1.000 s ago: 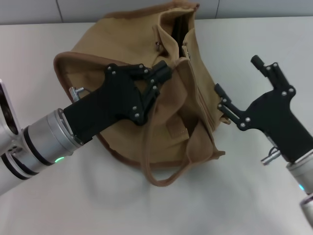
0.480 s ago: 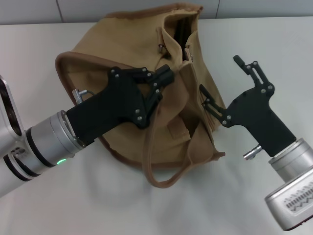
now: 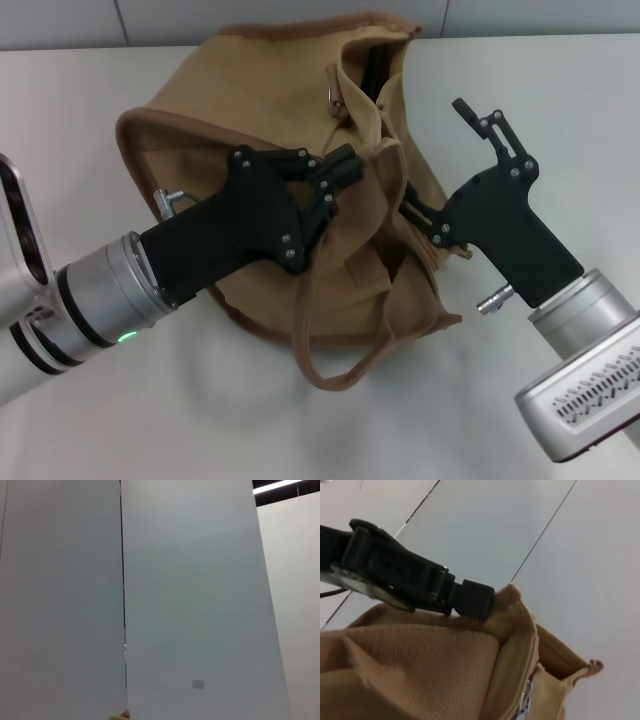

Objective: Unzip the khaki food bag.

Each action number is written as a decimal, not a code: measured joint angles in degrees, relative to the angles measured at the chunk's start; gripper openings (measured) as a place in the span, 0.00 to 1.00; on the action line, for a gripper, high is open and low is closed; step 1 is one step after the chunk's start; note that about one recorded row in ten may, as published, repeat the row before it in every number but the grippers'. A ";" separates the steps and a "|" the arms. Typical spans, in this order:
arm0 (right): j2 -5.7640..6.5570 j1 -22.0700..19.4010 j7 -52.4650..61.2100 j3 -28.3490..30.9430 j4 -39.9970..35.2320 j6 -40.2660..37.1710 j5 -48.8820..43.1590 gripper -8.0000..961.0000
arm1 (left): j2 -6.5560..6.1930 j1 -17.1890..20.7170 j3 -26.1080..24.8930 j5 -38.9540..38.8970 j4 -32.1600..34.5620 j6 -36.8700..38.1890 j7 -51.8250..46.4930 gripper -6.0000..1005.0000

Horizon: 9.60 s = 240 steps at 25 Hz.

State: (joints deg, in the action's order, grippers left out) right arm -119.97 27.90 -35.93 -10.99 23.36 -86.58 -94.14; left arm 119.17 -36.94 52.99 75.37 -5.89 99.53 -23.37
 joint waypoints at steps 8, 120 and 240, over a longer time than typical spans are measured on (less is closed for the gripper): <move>0.00 0.62 -1.86 0.75 1.21 -0.24 -0.08 0.86 | 0.01 -0.04 0.02 0.23 -0.09 0.11 0.00 0.04; 0.01 -2.22 0.08 2.77 -0.86 0.88 -11.51 0.50 | 0.09 -1.97 -1.90 0.45 -1.72 3.33 -0.61 0.09; 3.01 -0.46 99.58 -11.22 -45.15 -33.54 -25.67 0.81 | -11.59 20.50 7.64 13.68 34.27 15.27 -38.20 0.81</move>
State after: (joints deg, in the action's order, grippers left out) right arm -116.96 27.44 63.65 -22.22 -21.80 -120.12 -119.81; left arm 107.58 -16.44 60.63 89.05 28.38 114.81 -61.57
